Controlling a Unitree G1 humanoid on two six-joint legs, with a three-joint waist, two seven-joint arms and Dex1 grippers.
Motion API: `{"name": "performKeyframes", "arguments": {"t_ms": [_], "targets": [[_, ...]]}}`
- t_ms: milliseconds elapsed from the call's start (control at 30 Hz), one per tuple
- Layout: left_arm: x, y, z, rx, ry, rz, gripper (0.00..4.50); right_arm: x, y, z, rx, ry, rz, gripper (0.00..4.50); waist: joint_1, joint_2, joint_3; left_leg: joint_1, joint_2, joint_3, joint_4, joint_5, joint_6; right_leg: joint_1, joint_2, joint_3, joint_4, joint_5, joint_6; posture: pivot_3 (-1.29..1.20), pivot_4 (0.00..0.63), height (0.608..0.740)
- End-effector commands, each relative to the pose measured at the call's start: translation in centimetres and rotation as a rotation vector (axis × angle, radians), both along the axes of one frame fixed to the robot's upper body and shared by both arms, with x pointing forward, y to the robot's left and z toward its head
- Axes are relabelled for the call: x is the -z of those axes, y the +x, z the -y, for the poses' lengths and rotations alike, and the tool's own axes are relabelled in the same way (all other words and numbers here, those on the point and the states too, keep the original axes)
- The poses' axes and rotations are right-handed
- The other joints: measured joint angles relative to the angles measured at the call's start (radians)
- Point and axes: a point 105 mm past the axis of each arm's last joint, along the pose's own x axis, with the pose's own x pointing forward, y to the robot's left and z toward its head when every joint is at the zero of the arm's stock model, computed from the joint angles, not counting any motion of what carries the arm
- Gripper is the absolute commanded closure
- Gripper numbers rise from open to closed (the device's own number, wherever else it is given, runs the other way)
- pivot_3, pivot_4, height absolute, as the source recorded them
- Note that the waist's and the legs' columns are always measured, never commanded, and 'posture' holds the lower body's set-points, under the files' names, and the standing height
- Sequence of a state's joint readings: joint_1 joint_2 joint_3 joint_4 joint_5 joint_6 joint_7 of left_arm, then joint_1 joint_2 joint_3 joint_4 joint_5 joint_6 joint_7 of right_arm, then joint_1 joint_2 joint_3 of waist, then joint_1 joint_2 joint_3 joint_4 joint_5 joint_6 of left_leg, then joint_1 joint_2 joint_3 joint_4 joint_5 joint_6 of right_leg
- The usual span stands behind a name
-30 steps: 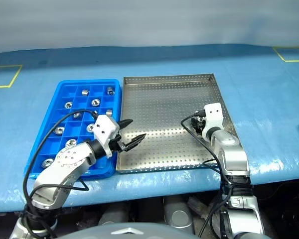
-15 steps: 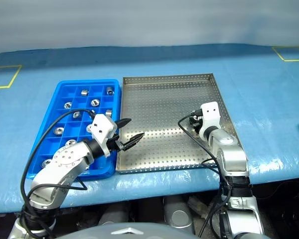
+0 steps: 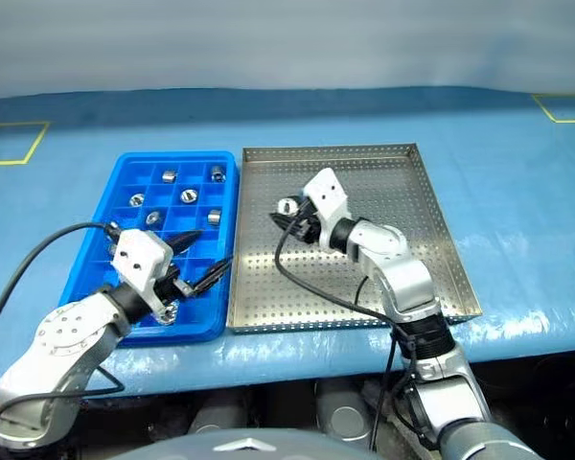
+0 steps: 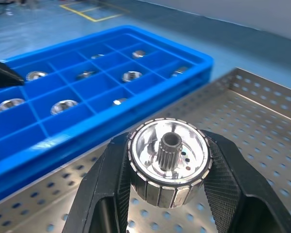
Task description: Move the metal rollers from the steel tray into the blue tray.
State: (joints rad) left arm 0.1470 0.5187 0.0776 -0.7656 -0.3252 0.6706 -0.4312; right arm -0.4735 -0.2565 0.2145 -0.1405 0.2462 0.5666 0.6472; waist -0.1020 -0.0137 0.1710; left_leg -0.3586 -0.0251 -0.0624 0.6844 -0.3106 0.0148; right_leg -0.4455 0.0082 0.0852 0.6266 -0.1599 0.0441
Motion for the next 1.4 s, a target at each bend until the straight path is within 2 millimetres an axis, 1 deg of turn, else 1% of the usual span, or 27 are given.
{"name": "performKeyframes", "arguments": {"t_ms": [33, 100, 267, 367, 467, 567, 800, 867, 900, 933, 1067, 1200, 1233, 1300, 1333, 1367, 1400], "targets": [[-1.2, -0.8, -1.2, -0.066, 0.038, 0.045, 0.75, -1.7, -1.7, -3.4, -0.179, 0.026, 0.054, 2.78, 0.01, 0.0, 0.0, 0.0, 0.0, 0.0, 0.0, 0.0, 0.0, 0.0, 0.0, 0.0, 0.0, 0.0, 0.0, 0.02, 0.15, 0.74], [-1.3, -1.2, -2.1, -0.111, 0.059, 0.043, 0.75, -1.7, -2.2, -4.7, -0.234, 0.024, 0.049, 2.78, 0.022, 0.0, 0.0, 0.0, 0.0, -0.002, 0.0, 0.0, 0.0, 0.0, -0.001, -0.002, 0.0, 0.0, -0.001, 0.03, 0.15, 0.74], [-1.6, -2.3, -4.8, -0.237, 0.087, 0.043, 0.75, -1.3, -3.0, -7.3, -0.335, 0.02, 0.028, 2.78, 0.052, 0.0, 0.0, -0.001, 0.0, -0.006, 0.0, 0.0, -0.001, 0.0, -0.002, -0.006, 0.0, -0.001, -0.002, 0.08, 0.15, 0.74], [-1.6, -3.0, -5.5, -0.271, 0.103, 0.034, 0.75, -0.5, -3.3, -8.5, -0.374, 0.011, -0.003, 2.78, 0.067, 0.0, 0.0, -0.002, 0.0, -0.008, 0.0, 0.001, -0.002, 0.0, -0.002, -0.008, 0.0, -0.002, -0.004, 0.09, 0.15, 0.74], [-1.6, -3.4, -5.7, -0.281, 0.104, 0.031, 0.75, 0.7, -3.5, -9.1, -0.39, -0.016, -0.032, 2.78, 0.08, 0.0, 0.0, -0.002, 0.0, -0.011, -0.001, 0.001, -0.004, 0.001, -0.003, -0.012, 0.0, -0.003, -0.006, 0.11, 0.15, 0.74], [-1.5, -3.5, -5.3, -0.272, 0.094, 0.027, 0.75, 1.9, -3.2, -9.3, -0.378, -0.042, -0.066, 2.78, 0.089, 0.0, 0.0, -0.002, 0.0, -0.014, -0.001, 0.002, -0.006, 0.001, -0.002, -0.015, 0.0, -0.004, -0.007, 0.11, 0.15, 0.74], [-1.4, -3.3, -4.9, -0.257, 0.083, 0.023, 0.75, 2.9, -2.5, -9.1, -0.342, -0.06, -0.1, 2.78, 0.09, 0.0, 0.0, -0.002, 0.0, -0.016, -0.001, 0.003, -0.008, 0.002, -0.002, -0.017, 0.001, -0.004, -0.007, 0.1, 0.15, 0.74], [-1.4, -3.1, -4.8, -0.252, 0.082, 0.025, 0.75, 2.8, -2.3, -9.0, -0.324, -0.057, -0.09, 2.03, 0.09, 0.0, 0.0, -0.002, 0.0, -0.016, -0.001, 0.004, -0.008, 0.002, -0.002, -0.017, 0.001, -0.004, -0.007, 0.09, 0.15, 0.74], [-1.4, -3.0, -4.8, -0.249, 0.081, 0.026, 0.75, 2.6, -2.2, -9.0, -0.31, -0.042, -0.084, 1.75, 0.089, 0.0, 0.0, -0.002, 0.0, -0.016, -0.001, 0.004, -0.008, 0.002, -0.002, -0.017, 0.001, -0.004, -0.007, 0.08, 0.15, 0.74], [-1.4, -3.0, -4.7, -0.247, 0.079, 0.026, 0.75, 2.4, -2.1, -8.9, -0.297, -0.029, -0.079, 1.75, 0.089, 0.0, 0.0, -0.002, 0.0, -0.016, -0.001, 0.004, -0.008, 0.002, -0.002, -0.017, 0.001, -0.004, -0.007, 0.08, 0.15, 0.74], [-1.3, -2.6, -4.4, -0.229, 0.07, 0.026, 0.75, 1.7, -1.9, -8.5, -0.269, -0.002, -0.066, 1.75, 0.088, 0.0, 0.0, -0.002, 0.0, -0.016, -0.001, 0.004, -0.008, 0.002, -0.002, -0.017, 0.001, -0.004, -0.007, 0.07, 0.15, 0.74], [-1.6, -2.0, -3.4, -0.198, 0.031, 0.046, 0.75, -0.6, -0.7, -7.0, -0.161, 0.09, -0.019, 1.75, 0.087, 0.0, 0.0, -0.003, 0.0, -0.016, -0.002, 0.004, -0.008, 0.001, -0.002, -0.017, 0.001, -0.004, -0.007, 0.06, 0.15, 0.74], [-1.7, -1.7, -2.8, -0.177, 0.018, 0.055, 0.75, -1.4, -0.2, -6.2, -0.117, 0.126, 0.014, 1.75, 0.087, 0.0, 0.0, -0.003, 0.0, -0.016, -0.002, 0.004, -0.008, 0.002, -0.002, -0.017, 0.001, -0.004, -0.007, 0.05, 0.15, 0.74], [-1.8, -0.9, -1.8, -0.155, -0.013, 0.079, 0.75, -2.6, 0.7, -3.9, -0.004, 0.168, 0.082, 1.75, 0.09, 0.0, 0.0, -0.003, -0.001, -0.017, -0.001, 0.004, -0.008, 0.002, -0.002, -0.017, 0.001, -0.004, -0.007, 0.03, 0.15, 0.74], [-1.9, -0.6, -1.6, -0.154, -0.022, 0.086, 0.75, -2.8, 1.0, -3.1, 0.034, 0.171, 0.103, 1.75, 0.091, 0.0, 0.0, -0.003, -0.001, -0.017, -0.001, 0.004, -0.008, 0.002, -0.003, -0.018, 0.0, -0.004, -0.007, 0.03, 0.15, 0.74], [-1.9, -0.1, -1.5, -0.157, -0.023, 0.096, 0.75, -2.5, 1.1, -1.7, 0.053, 0.162, 0.077, 1.75, 0.088, 0.0, 0.0, -0.003, -0.001, -0.017, -0.001, 0.004, -0.008, 0.003, -0.003, -0.018, 0.0, -0.004, -0.007, 0.02, 0.15, 0.74], [-1.9, 0.2, -1.5, -0.16, -0.022, 0.103, 0.75, -2.2, 1.0, -0.9, 0.059, 0.155, 0.054, 1.75, 0.087, 0.0, 0.0, -0.003, -0.001, -0.017, -0.001, 0.004, -0.008, 0.002, -0.003, -0.018, 0.0, -0.003, -0.007, 0.0, 0.15, 0.74]]}}
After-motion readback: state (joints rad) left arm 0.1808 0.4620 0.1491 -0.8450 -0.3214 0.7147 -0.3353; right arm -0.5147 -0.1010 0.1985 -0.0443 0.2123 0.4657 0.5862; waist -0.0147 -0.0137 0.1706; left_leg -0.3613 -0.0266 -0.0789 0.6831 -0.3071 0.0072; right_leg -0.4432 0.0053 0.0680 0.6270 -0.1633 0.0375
